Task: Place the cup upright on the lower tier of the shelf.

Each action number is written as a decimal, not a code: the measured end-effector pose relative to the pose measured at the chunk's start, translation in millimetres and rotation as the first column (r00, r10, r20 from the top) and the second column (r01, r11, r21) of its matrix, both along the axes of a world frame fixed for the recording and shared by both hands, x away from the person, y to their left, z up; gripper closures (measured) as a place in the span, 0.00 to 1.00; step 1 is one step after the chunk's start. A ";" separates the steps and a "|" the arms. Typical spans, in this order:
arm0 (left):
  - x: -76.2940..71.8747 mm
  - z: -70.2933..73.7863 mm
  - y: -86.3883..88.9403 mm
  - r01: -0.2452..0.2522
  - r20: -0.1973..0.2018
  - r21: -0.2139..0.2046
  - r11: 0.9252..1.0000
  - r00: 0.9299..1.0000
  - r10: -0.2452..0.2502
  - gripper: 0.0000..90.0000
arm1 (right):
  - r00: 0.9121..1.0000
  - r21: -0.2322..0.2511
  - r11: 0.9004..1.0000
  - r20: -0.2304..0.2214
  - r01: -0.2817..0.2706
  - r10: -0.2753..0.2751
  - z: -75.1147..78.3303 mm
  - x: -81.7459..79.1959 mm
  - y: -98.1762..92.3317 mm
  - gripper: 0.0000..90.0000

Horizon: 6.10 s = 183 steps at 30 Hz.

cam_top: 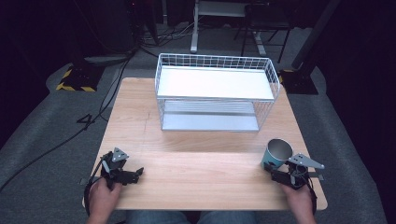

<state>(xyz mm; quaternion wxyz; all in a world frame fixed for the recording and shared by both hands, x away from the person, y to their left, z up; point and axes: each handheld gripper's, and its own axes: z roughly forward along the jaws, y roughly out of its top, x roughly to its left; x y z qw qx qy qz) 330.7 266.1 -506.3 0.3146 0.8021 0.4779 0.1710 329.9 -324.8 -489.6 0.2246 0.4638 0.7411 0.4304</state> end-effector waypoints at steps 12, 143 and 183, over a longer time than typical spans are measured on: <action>0.0 0.0 0.0 0.000 0.000 0.000 1.000 1.000 0.000 0.00 | 0.999 0.018 0.999 0.031 -0.036 0.035 18.1 15.6 20.3 0.27; 0.2 0.1 -0.1 0.003 -0.004 -0.001 1.000 1.000 -0.003 0.00 | 0.997 -0.027 0.998 0.045 -0.054 0.055 32.6 159.1 176.4 0.13; -0.9 0.1 -0.3 -0.003 -0.002 0.000 1.000 1.000 0.003 0.00 | 0.991 -0.043 0.991 0.038 -0.126 0.127 68.0 28.5 51.3 0.17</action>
